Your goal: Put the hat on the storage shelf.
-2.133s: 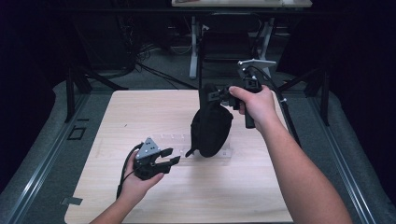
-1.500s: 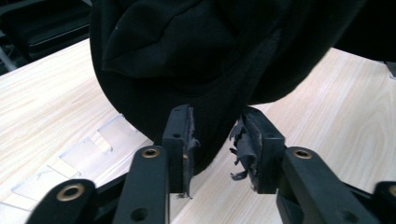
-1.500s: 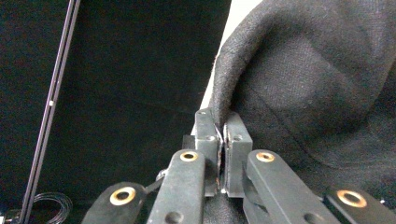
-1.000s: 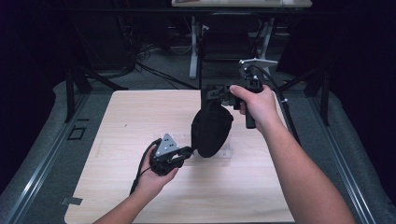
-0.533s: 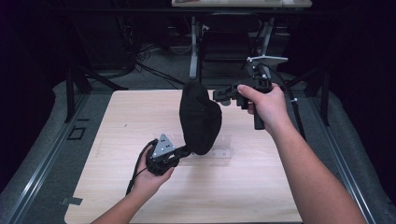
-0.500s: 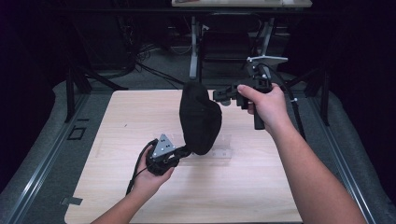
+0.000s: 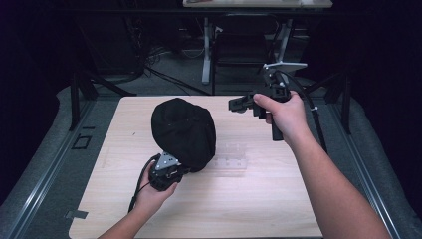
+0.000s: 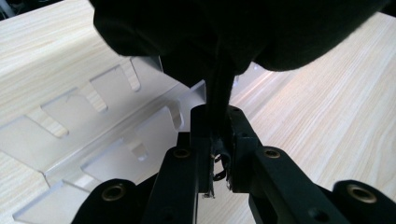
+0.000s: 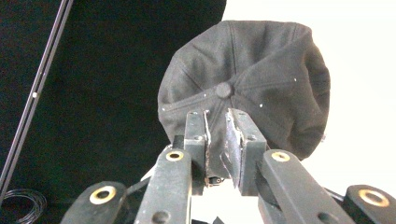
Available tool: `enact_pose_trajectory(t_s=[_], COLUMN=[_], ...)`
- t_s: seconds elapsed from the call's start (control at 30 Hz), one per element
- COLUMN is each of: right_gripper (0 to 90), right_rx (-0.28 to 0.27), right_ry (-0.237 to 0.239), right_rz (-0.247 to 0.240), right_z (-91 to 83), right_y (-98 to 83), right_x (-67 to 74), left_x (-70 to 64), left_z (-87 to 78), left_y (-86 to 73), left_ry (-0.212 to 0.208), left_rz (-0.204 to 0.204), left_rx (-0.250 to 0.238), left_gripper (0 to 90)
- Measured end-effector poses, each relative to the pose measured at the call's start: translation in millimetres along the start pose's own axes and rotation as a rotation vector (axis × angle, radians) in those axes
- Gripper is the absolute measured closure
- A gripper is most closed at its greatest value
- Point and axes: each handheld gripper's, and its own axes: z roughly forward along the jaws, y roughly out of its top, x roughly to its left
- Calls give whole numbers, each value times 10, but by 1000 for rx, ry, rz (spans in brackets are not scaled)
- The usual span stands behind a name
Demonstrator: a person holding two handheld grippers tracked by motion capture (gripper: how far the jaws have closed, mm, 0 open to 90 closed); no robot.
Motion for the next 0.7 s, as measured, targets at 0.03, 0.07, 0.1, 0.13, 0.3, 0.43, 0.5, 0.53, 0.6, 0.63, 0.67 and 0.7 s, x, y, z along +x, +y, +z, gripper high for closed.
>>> enact_pose_trajectory(t_s=[0.03, 0.07, 0.1, 0.13, 0.3, 0.43, 0.5, 0.53, 0.6, 0.63, 0.67, 0.7], right_gripper=[787, 787, 787, 787, 785, 785, 784, 783, 782, 780, 780, 780], right_rx=[-9, -9, -1, -1, -5, -9, -15, -7, -11, -7, -9, -6], right_ry=[-3, -3, -6, -6, -12, -19, -25, -39, -48, -59, -65, -84], right_rz=[5, 5, 0, 0, 3, 2, 7, -3, -1, -12, -13, -18], right_z=[-8, -8, -24, -24, -62, -83, -92, -109, -116, -130, -136, -163], right_y=[-4, -4, -9, -9, -24, -29, -43, -64, -79, -93, -103, -127], right_x=[-4, -4, -15, -15, -36, -53, -57, -60, -53, -59, -62, -83], left_x=[-14, -14, -1, -1, 22, 14, 13, 17, 24, 27, 38, 55], left_z=[-5, -5, -7, -7, -22, -50, -83, -122, -146, -156, -175, -209], left_y=[-23, -23, -26, -26, -45, -53, -61, -75, -83, -93, -108, -128], left_ry=[6, 6, 4, 4, 3, 23, 33, 45, 47, 54, 61, 58], left_rz=[-1, -1, -13, -13, -34, -31, -28, -26, -24, -29, -37, -54], left_rx=[-2, -2, -2, -2, 2, 11, 17, 12, 15, 5, 1, -1], left_gripper=[840, 839, 838, 836, 821, 787, 759, 728, 707, 680, 651, 613])
